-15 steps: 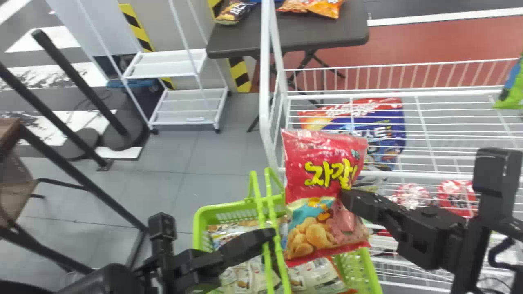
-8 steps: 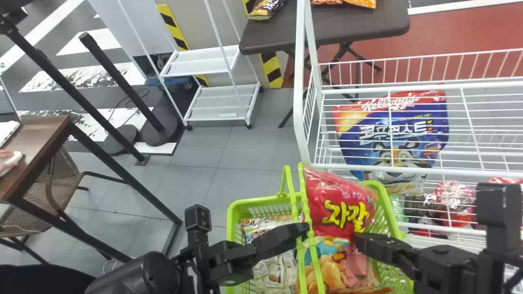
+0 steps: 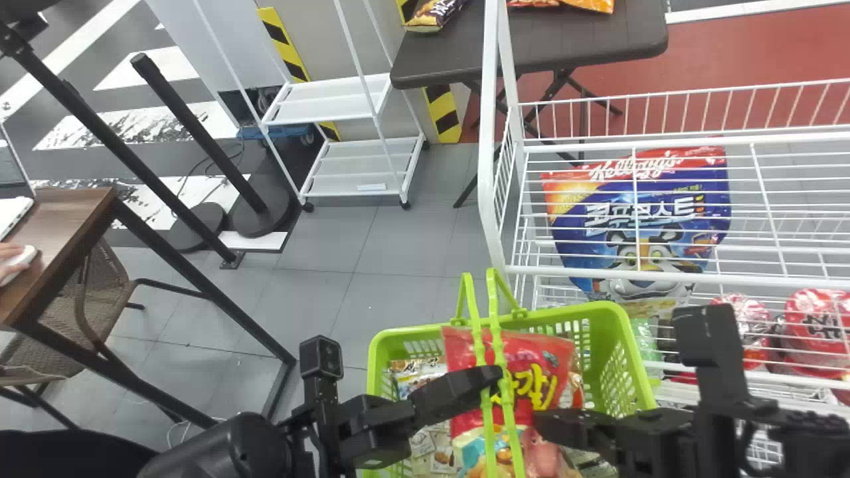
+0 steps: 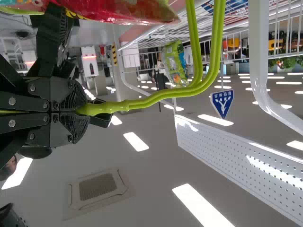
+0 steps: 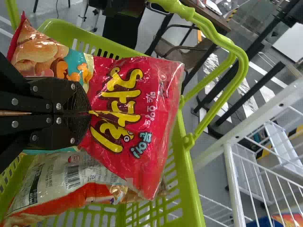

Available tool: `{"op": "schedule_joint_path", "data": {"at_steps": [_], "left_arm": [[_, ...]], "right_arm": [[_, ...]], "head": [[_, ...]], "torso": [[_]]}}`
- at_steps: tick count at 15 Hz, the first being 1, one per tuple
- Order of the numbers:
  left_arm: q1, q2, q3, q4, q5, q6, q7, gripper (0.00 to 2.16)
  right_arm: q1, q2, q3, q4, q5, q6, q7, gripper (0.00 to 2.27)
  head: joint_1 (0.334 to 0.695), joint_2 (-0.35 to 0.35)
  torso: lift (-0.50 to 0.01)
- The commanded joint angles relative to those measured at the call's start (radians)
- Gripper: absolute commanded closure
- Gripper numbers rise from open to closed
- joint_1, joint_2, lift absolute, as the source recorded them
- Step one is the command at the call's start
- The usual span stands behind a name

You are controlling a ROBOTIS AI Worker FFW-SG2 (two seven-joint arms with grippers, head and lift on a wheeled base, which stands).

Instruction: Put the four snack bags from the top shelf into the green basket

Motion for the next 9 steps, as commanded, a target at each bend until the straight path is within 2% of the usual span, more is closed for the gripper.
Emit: {"op": "schedule_joint_path", "data": {"at_steps": [1, 2, 5, 7, 9], "left_arm": [[0.002, 0.0, -0.002, 0.0, 0.0, -0.002, -0.011, 2.15], [0.003, 0.0, 0.0, 0.0, 0.0, 0.001, -0.011, 2.15], [0.003, 0.003, 0.004, 0.001, 0.0, -0.002, -0.011, 2.15], [0.002, 0.003, 0.001, 0.001, 0.0, -0.002, -0.011, 2.15], [0.002, 0.004, 0.0, 0.003, 0.0, -0.002, -0.011, 2.15]], "right_arm": [[-0.013, 0.001, 0.036, 0.031, 0.004, -0.079, 0.007, 0.54], [-0.013, -0.001, 0.031, 0.031, 0.008, -0.076, 0.007, 0.0], [0.016, -0.007, -0.065, -0.025, -0.007, -0.005, 0.029, 0.03], [0.05, -0.005, -0.18, -0.093, -0.034, 0.047, 0.059, 0.03], [0.072, -0.004, -0.306, -0.148, -0.042, 0.001, 0.061, 0.03]], "head": [[0.695, 0.35], [0.695, 0.35], [0.695, 0.35], [0.695, 0.35], [0.695, 0.35]], "torso": [[0.0], [0.0], [0.0], [0.0], [0.0]]}}
